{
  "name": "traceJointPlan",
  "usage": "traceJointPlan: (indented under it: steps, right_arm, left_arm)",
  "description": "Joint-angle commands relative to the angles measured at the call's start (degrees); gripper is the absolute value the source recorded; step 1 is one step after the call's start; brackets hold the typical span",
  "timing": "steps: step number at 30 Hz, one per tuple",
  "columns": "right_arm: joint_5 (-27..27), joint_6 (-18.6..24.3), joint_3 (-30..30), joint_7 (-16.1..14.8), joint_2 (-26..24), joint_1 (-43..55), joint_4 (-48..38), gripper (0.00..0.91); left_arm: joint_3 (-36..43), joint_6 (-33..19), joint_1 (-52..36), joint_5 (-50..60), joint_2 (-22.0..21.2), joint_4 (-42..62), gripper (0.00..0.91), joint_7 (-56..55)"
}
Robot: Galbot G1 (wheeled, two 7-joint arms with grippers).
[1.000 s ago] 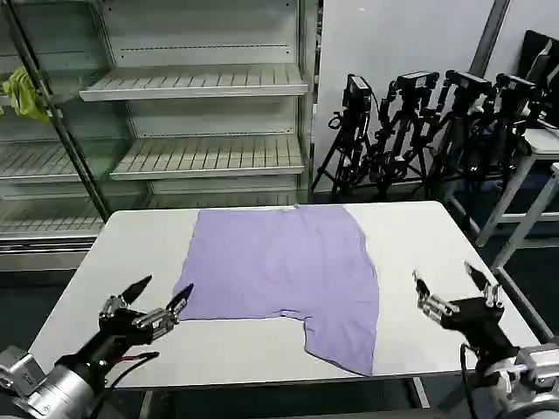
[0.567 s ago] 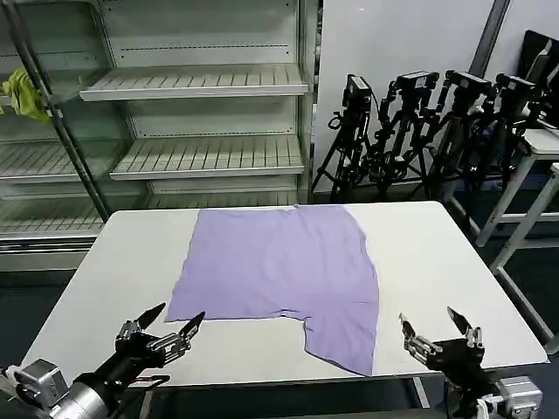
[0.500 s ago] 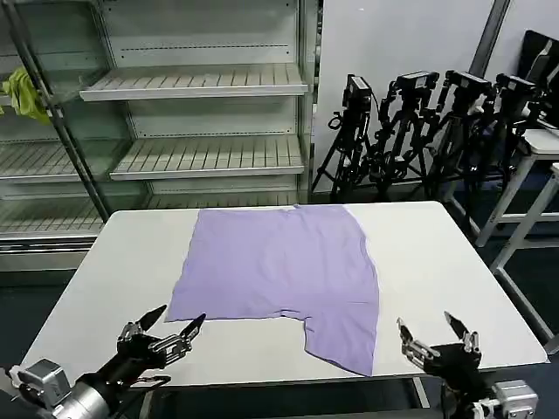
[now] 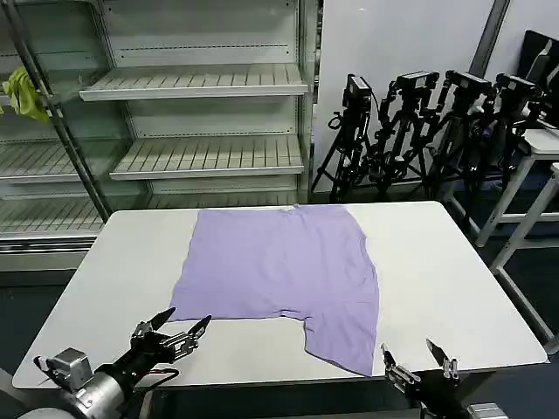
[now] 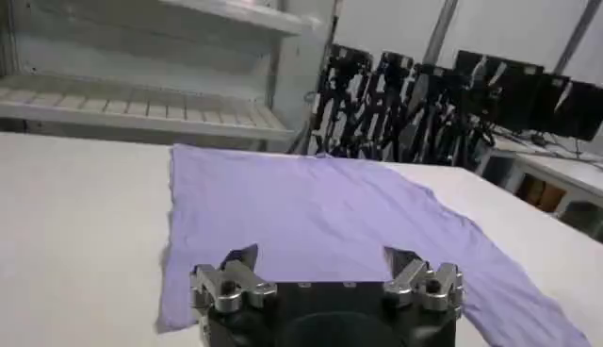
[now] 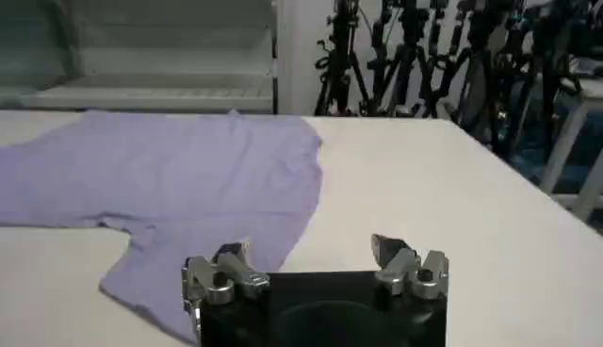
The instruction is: Fold and organize the clothes.
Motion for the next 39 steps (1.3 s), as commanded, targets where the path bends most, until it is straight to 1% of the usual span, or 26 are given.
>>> traceJointPlan:
  steps: [1, 11, 24, 39]
  right_arm:
    - [-1.4, 0.4, -3.7, -0.3, 1.8, 1.1, -1.7, 0.907]
    - [-2.1, 0.4, -6.3, -0.8, 3.0, 3.7, -2.7, 0.907]
    - [-2.6, 0.4, -8.8, -0.9, 4.1, 6.3, -4.8, 0.907]
    - [-5.4, 0.7, -12.6, -1.8, 5.4, 8.2, -7.7, 0.907]
  left_arm:
    - [5.5, -0.1, -6.9, 0.9, 0.3, 7.5, 0.907, 0.4]
    - [5.6, -0.6, -10.9, 1.1, 1.6, 13.3, 0.907, 1.2]
    - [6.2, -1.3, -10.7, 2.9, 0.9, 15.9, 0.907, 2.0]
    - [5.7, -1.9, -10.7, 4.0, 0.7, 17.2, 0.907, 2.5]
